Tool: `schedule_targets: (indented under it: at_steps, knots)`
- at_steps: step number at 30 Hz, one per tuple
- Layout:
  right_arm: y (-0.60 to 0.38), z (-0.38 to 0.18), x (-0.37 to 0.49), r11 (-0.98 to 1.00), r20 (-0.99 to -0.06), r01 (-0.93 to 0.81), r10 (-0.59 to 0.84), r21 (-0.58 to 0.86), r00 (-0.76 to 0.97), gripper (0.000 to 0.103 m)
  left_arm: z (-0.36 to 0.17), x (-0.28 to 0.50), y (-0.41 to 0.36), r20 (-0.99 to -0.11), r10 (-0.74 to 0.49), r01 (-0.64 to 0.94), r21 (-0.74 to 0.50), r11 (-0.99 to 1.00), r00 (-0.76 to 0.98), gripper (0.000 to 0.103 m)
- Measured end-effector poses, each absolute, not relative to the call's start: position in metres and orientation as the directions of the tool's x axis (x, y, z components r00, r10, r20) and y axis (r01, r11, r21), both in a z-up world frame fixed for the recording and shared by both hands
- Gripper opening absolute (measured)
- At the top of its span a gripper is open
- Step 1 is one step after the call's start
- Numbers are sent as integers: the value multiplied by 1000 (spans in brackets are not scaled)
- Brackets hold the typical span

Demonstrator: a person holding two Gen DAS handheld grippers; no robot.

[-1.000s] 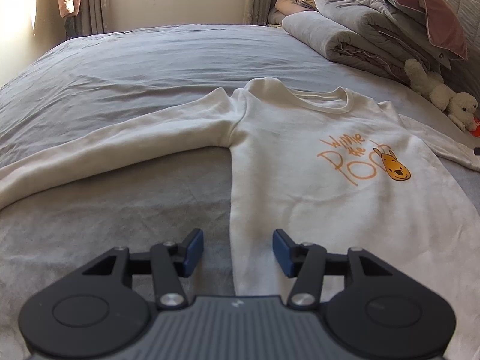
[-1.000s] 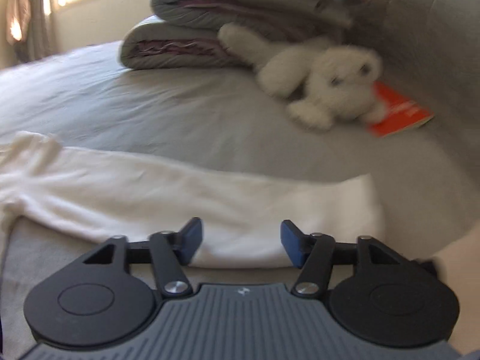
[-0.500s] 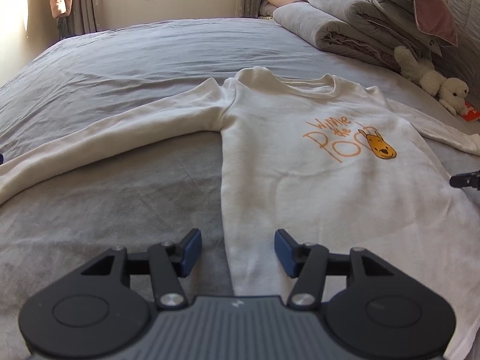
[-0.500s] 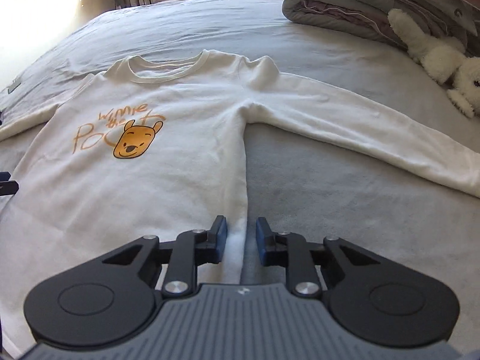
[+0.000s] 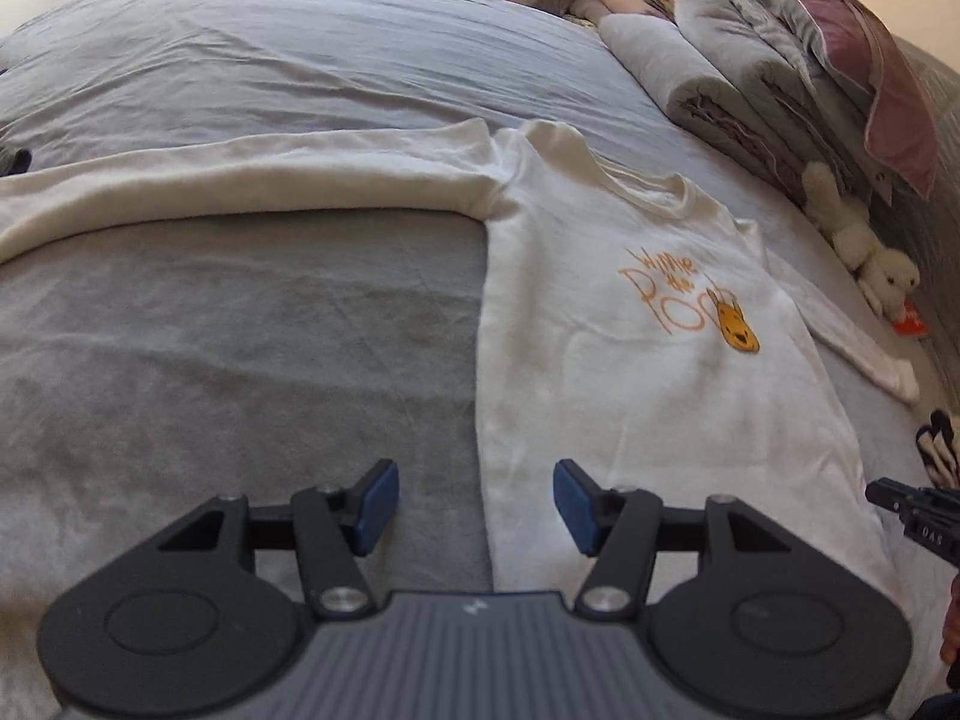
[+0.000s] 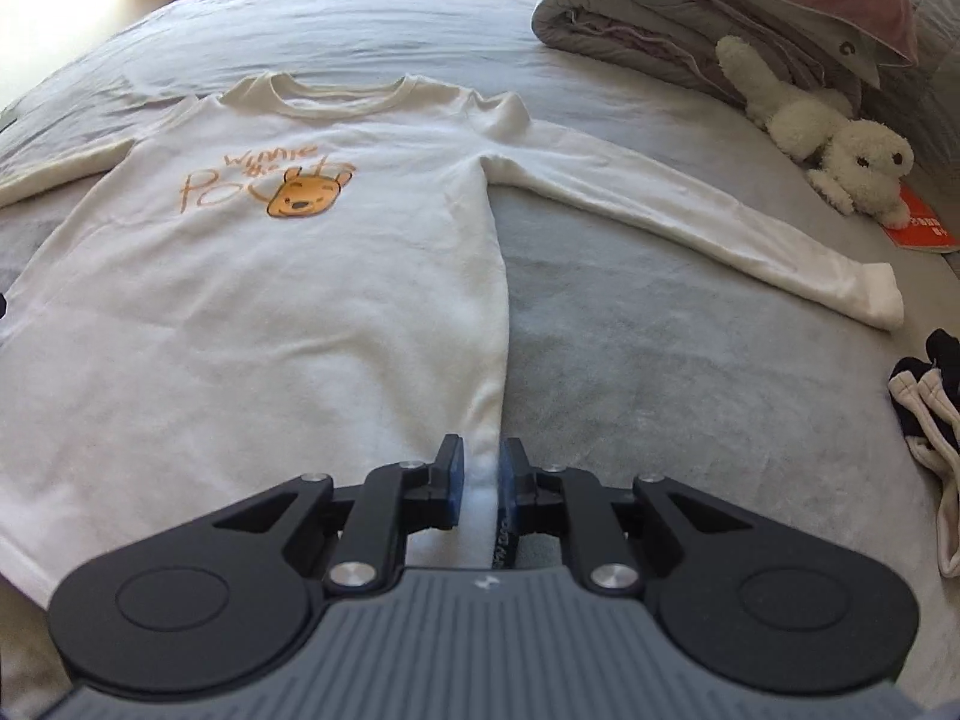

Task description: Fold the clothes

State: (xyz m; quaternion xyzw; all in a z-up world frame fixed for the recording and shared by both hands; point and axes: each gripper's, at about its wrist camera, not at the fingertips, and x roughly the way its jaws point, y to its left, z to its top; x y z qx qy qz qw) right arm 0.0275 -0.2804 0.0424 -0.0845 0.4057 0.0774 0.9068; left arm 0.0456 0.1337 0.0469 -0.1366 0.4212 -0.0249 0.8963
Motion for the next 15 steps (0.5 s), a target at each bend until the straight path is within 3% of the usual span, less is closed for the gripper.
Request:
schedule_targets:
  at_steps: [5, 11, 15]
  knots:
    - [-246, 63, 44, 948, -697, -313, 184, -61, 693, 22, 58, 52, 181, -731, -141, -207, -363, 908, 667, 59]
    - [-195, 57, 79, 883, -683, -470, 335, -14, 649, 23, 58, 65, 222, -717, 36, -354, -300, 886, 696, 58]
    - [-172, 34, 84, 862, -688, -506, 388, 35, 614, 23, 52, 75, 175, -712, -70, -192, -281, 940, 698, 58]
